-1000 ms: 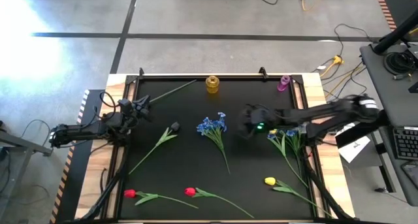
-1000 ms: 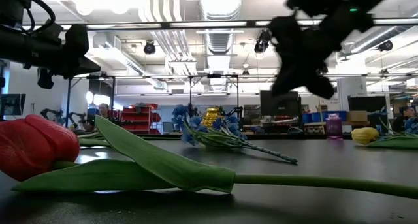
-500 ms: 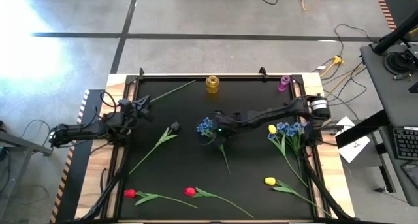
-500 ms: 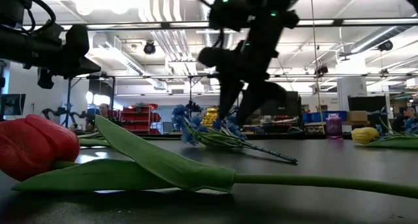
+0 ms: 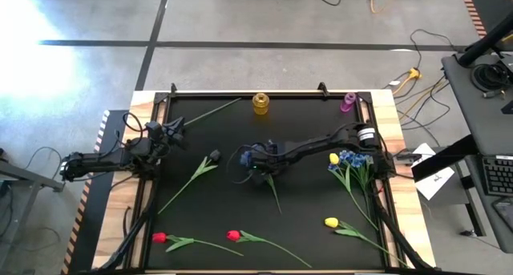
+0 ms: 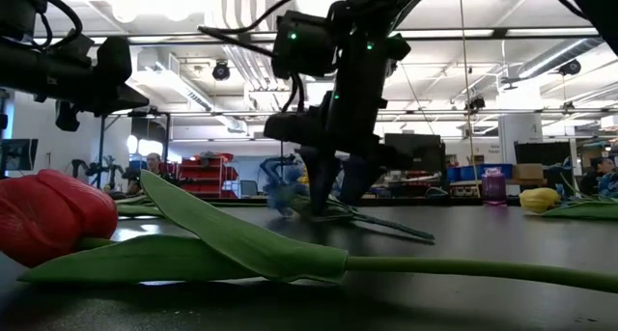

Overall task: Sort flowers into vase by color
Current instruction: Put the left blue flowers into the yellow vase

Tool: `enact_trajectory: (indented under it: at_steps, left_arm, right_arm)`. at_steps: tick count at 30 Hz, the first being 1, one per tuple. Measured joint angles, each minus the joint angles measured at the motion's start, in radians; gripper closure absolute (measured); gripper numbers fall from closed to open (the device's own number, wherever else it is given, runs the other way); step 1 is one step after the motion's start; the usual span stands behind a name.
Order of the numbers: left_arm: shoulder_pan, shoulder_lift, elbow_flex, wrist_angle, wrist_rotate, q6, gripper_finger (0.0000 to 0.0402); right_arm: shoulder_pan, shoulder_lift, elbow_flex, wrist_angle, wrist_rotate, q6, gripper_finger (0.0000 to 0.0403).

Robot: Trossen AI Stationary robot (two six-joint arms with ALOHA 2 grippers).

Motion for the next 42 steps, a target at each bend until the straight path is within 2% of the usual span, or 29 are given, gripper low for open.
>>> enact_trajectory:
  at_steps: [4, 9, 10, 16, 19, 22, 28, 31, 34, 42]
  left_arm:
    - [0.000, 0.001, 0.000, 0.000, 0.000, 0.000, 0.0402]
    - [0.000, 0.001, 0.000, 0.000, 0.000, 0.000, 0.0402]
    - [0.000, 0.001, 0.000, 0.000, 0.000, 0.000, 0.0402]
    - [0.000, 0.001, 0.000, 0.000, 0.000, 0.000, 0.0402]
    - [0.000, 0.001, 0.000, 0.000, 0.000, 0.000, 0.0402]
    - [0.000, 0.002, 0.000, 0.000, 0.000, 0.000, 0.0402]
    - [0.000, 0.002, 0.000, 0.000, 0.000, 0.000, 0.0402]
    - [0.000, 0.003, 0.000, 0.000, 0.000, 0.000, 0.0402]
    - [0.000, 0.002, 0.000, 0.000, 0.000, 0.000, 0.0402]
    - [0.000, 0.002, 0.000, 0.000, 0.000, 0.000, 0.0402]
  right_arm:
    - [0.000, 0.002, 0.003, -0.016, 0.014, 0.008, 0.0291]
    - [-0.012, -0.028, 0.023, -0.009, 0.063, -0.027, 0.0378]
    - [-0.022, -0.042, 0.028, -0.008, 0.065, -0.050, 0.0383]
    - [-0.130, -0.166, 0.043, 0.153, 0.138, -0.235, 0.0391]
    - [-0.209, -0.224, 0.043, 0.343, 0.198, -0.394, 0.0391]
    - [-0.301, -0.255, 0.044, 0.590, 0.214, -0.560, 0.0392]
    - [-0.449, -0.237, 0.040, 0.942, 0.231, -0.796, 0.0392]
    - [-0.496, -0.219, 0.038, 1.021, 0.231, -0.886, 0.0393]
    - [-0.526, -0.209, 0.036, 1.028, 0.223, -0.928, 0.0393]
    - [-0.532, -0.177, 0.016, 1.034, 0.216, -1.005, 0.0392]
